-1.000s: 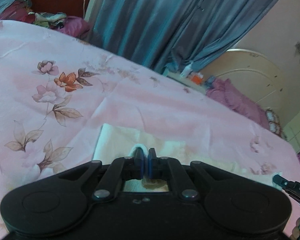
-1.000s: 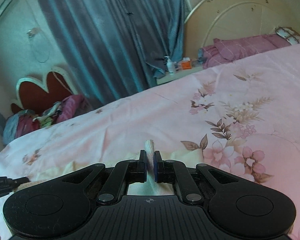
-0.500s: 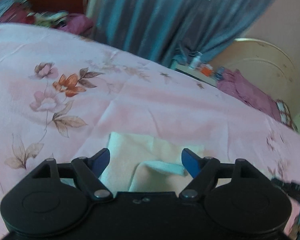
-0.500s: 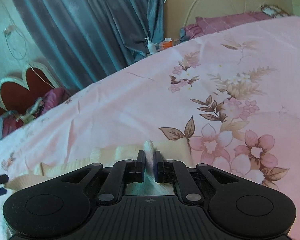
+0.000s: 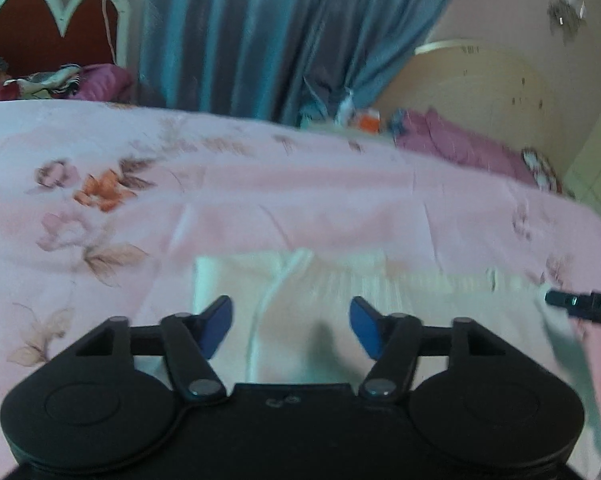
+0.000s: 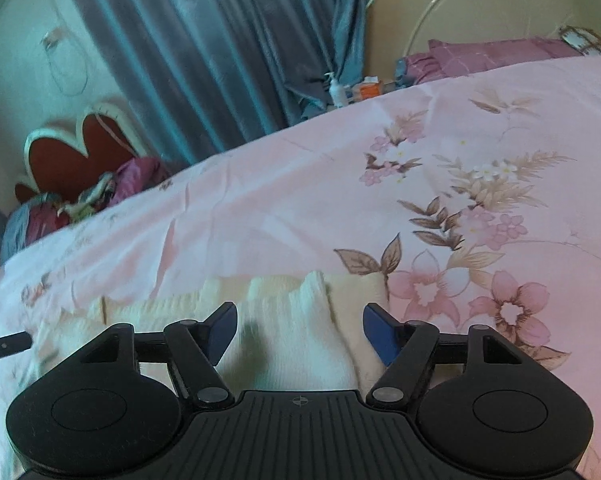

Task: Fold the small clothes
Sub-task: 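Open both grippers and release the folded hem onto the sweater, then press and smooth the folded sweater with both open grippers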

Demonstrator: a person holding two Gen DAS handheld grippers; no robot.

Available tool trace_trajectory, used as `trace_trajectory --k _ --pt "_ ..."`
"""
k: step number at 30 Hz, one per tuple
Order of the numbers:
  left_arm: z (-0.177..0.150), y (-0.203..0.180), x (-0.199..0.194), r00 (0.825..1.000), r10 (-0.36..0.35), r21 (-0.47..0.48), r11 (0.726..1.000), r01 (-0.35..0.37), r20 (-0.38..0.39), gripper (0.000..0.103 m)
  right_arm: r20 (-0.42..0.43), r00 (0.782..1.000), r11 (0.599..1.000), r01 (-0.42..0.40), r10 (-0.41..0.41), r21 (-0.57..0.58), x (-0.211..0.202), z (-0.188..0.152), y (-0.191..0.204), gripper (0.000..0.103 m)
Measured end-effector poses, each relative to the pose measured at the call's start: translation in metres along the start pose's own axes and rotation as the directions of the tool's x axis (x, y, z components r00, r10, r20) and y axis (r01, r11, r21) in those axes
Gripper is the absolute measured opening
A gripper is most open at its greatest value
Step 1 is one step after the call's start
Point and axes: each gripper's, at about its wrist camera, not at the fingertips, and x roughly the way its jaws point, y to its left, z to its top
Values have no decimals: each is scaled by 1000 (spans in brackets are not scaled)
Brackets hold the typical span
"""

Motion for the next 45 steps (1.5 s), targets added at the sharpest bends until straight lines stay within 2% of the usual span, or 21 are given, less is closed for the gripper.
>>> trace_trajectory --k 1,2,4,5,6,7,8,9,11,13,16,21,24,27,28,29,30,33,39,41,45 --pt "0 -2 8 1000 8 5 1000 -8 -17 54 -12 1000 1000 -3 3 -3 4 1 -1 51" --pt "0 -3 15 999 18 4 1000 -18 -30 54 -24 1000 1000 -2 2 1 8 1 -2 44" --pt "-1 -3 25 999 35 5 999 -35 -39 46 -16 1000 1000 -6 6 -10 10 2 -2 44" --pt "-2 -4 27 999 38 11 999 -37 -38 43 -16 1000 1000 -5 4 -29 11 2 1 40" --pt "-4 -5 27 999 41 21 999 -40 -33 32 -22 1000 999 -4 3 -49 12 2 2 32" --pt "-5 -6 27 999 48 29 998 -47 -26 16 -28 1000 998 3 -5 -66 14 2 4 13" --pt "-6 -7 27 998 55 35 998 -54 -18 9 -31 1000 997 2 -4 -75 15 1 5 8" --pt "-7 -7 25 998 56 37 998 -55 -9 4 -32 999 997 -6 3 -79 16 1 5 8" --pt "-9 -9 21 998 60 45 997 -60 17 3 -19 1000 998 -13 12 -68 14 2 3 7" --pt "-9 -10 13 995 76 41 996 -79 64 3 29 999 999 -32 33 -35 7 6 2 7" --pt "-5 -9 7 987 109 -1 994 -109 121 3 93 996 999 0 4 -44 4 15 5 6" --pt "-11 -10 23 984 155 2 988 -156 83 3 22 997 996 76 -75 -44 31 10 -3 5" --pt "-16 -17 25 979 183 52 981 -188 86 7 30 996 995 81 -80 -59 28 7 -3 5" --pt "-15 -16 16 977 191 55 979 -197 91 32 51 995 995 87 -84 -54 13 11 -2 14" --pt "-16 -15 11 977 189 51 980 -195 97 47 66 995 995 82 -79 -50 6 11 -1 35" --pt "-16 -13 5 976 190 43 980 -195 105 58 87 994 996 77 -73 -50 -3 11 0 63" --pt "-17 -12 -3 974 192 30 980 -197 121 73 113 991 995 76 -69 -58 -13 10 4 69" --pt "-23 -12 -27 973 167 28 984 -174 158 74 111 992 990 72 -59 -120 -29 3 21 69" --pt "-44 -42 -44 993 54 118 991 -67 109 73 41 999 985 -2 10 -171 -33 -30 60 68" --pt "-54 -52 -40 996 34 144 989 -46 83 73 12 1000 986 -10 12 -169 -27 -42 71 56" --pt "-67 -50 -25 998 52 138 989 -57 39 73 0 998 979 55 -57 -194 -24 -65 85 52"
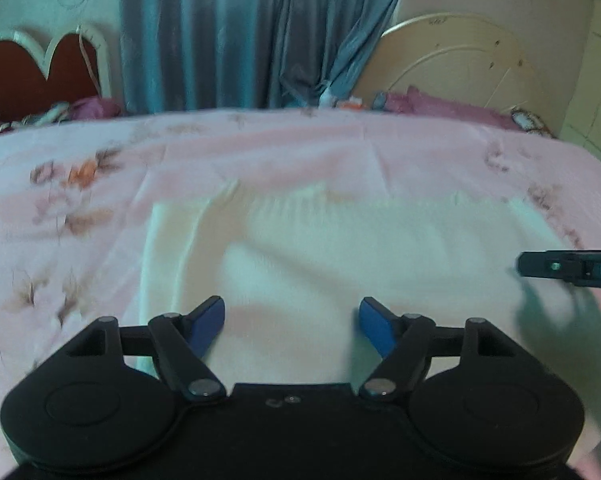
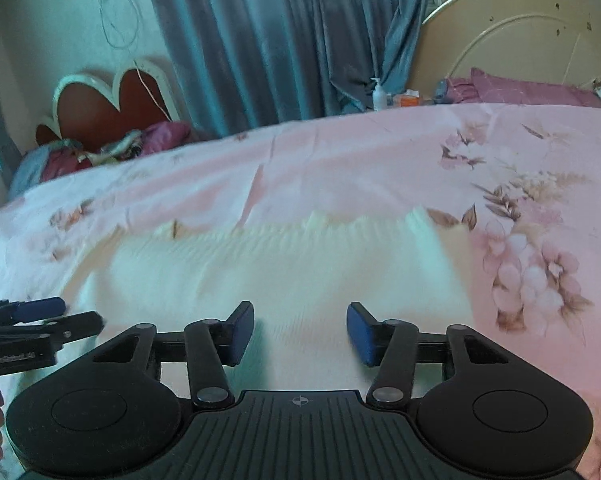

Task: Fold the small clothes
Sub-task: 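Press and smooth the folded sweater with both open grippers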

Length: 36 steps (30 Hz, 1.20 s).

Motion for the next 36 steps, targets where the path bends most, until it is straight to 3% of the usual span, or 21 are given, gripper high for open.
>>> trace_trajectory --k 4,8,12,15,18,24,29,32,36 --pt "-9 13 -3 1000 -3 4 1000 3 5 73 -13 994 994 106 -106 2 7 -12 -13 52" --pt "-9 18 -5 1000 -9 -4 1000 9 -6 72 3 994 993 109 -109 52 -5 -11 -9 52" --pt "-8 13 -3 1000 9 20 1000 -9 -22 73 -25 985 985 168 -170 -41 6 -19 6 52" --pt "-6 12 -2 999 14 26 1000 -13 -34 73 -50 982 983 181 -181 1 5 -14 5 52" --pt "-4 12 -1 999 13 29 1000 -12 -50 73 -20 988 987 155 -154 46 -12 -13 11 52" --pt "-3 14 -2 998 2 36 999 0 -64 73 -28 991 991 133 -133 10 -34 -33 36 52" --pt "-4 14 -5 998 -4 45 999 7 -63 73 -64 977 979 199 -202 -39 -41 -57 38 52" --pt "-5 13 -12 998 -5 54 999 8 -58 73 -91 969 973 228 -230 -26 -42 -69 28 52" --pt "-12 12 -29 998 -6 64 998 9 -54 73 -62 968 969 245 -243 24 -56 -70 21 52"
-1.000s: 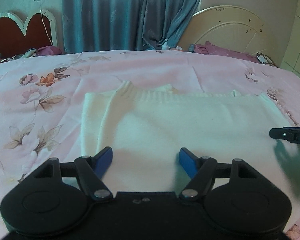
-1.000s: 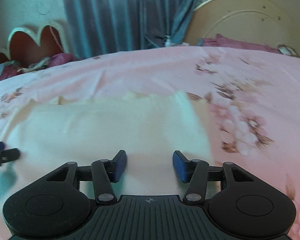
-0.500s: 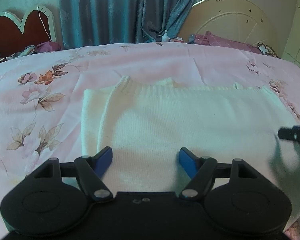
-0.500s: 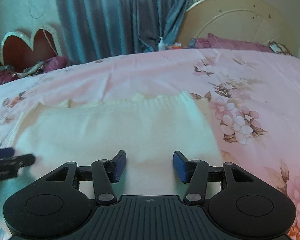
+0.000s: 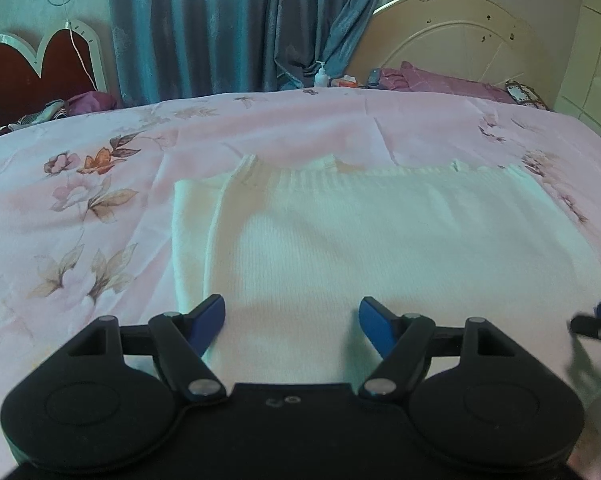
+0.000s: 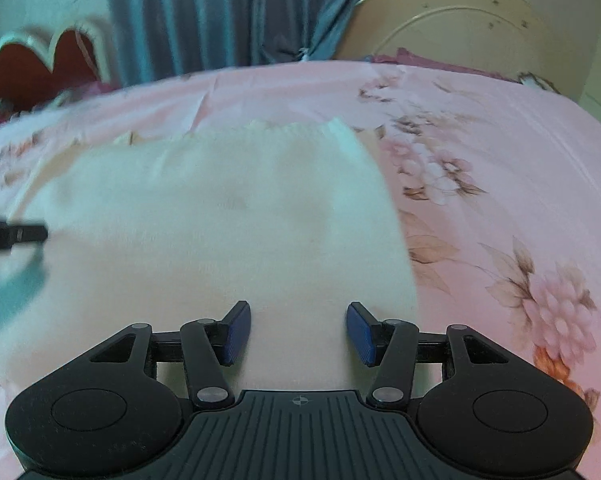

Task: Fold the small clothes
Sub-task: 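Press and smooth the folded sweater with both open grippers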

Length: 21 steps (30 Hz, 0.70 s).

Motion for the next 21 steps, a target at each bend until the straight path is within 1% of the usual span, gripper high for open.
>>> trace_trajectory --k 2,5,8,10,14,21 --pt "-6 -2 -7 1000 -11 7 1000 11 -5 73 -26 999 999 28 -29 -20 5 -5 -2 52" --pt "-19 -2 -15 999 -24 1 1000 24 -28 74 -23 999 999 31 -32 -37 7 -9 -3 52" --pt "-35 -4 -15 998 -24 21 999 25 -60 75 -24 999 999 34 -35 -20 8 -11 -3 53" --pt "-42 -5 -14 999 -18 38 999 20 -51 76 -19 999 999 36 -37 -9 9 -13 -4 55" --pt "-41 -3 -13 998 -16 24 1000 17 -55 76 -22 999 999 40 -40 -4 9 -13 -4 56" --pt "-43 -2 -13 999 -24 28 999 25 -48 78 -22 998 998 55 -55 -2 9 -14 -1 57"
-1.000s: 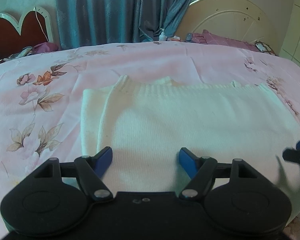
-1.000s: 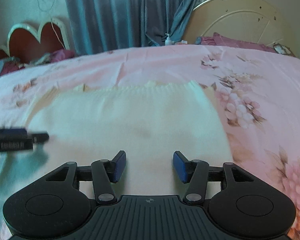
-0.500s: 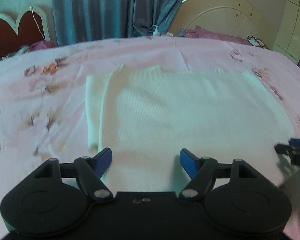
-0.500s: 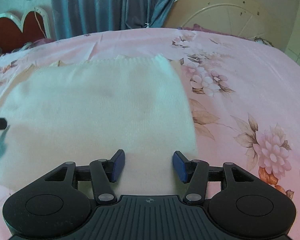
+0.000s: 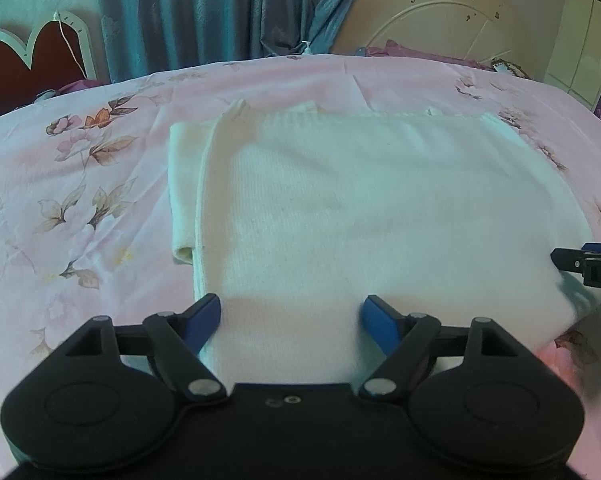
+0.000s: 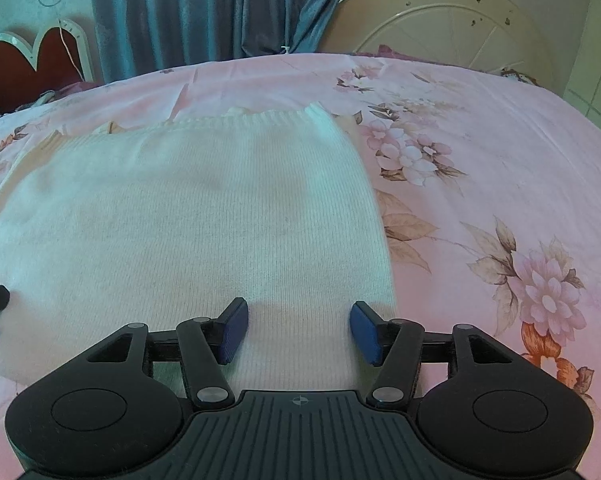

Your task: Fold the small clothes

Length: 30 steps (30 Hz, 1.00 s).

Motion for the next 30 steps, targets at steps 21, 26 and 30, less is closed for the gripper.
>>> trace_trajectory --k 21,26,30 --pt "-53 29 -58 987 -139 -434 897 89 -84 85 8 968 965 -248 249 -86 -22 14 51 58" --pt "-61 29 -51 978 -208 -629 763 150 -19 86 -6 950 945 -312 313 -100 -17 16 49 58" --pt "-60 33 -35 973 -203 -744 633 214 107 98 -4 943 936 -332 334 -118 -14 20 44 58"
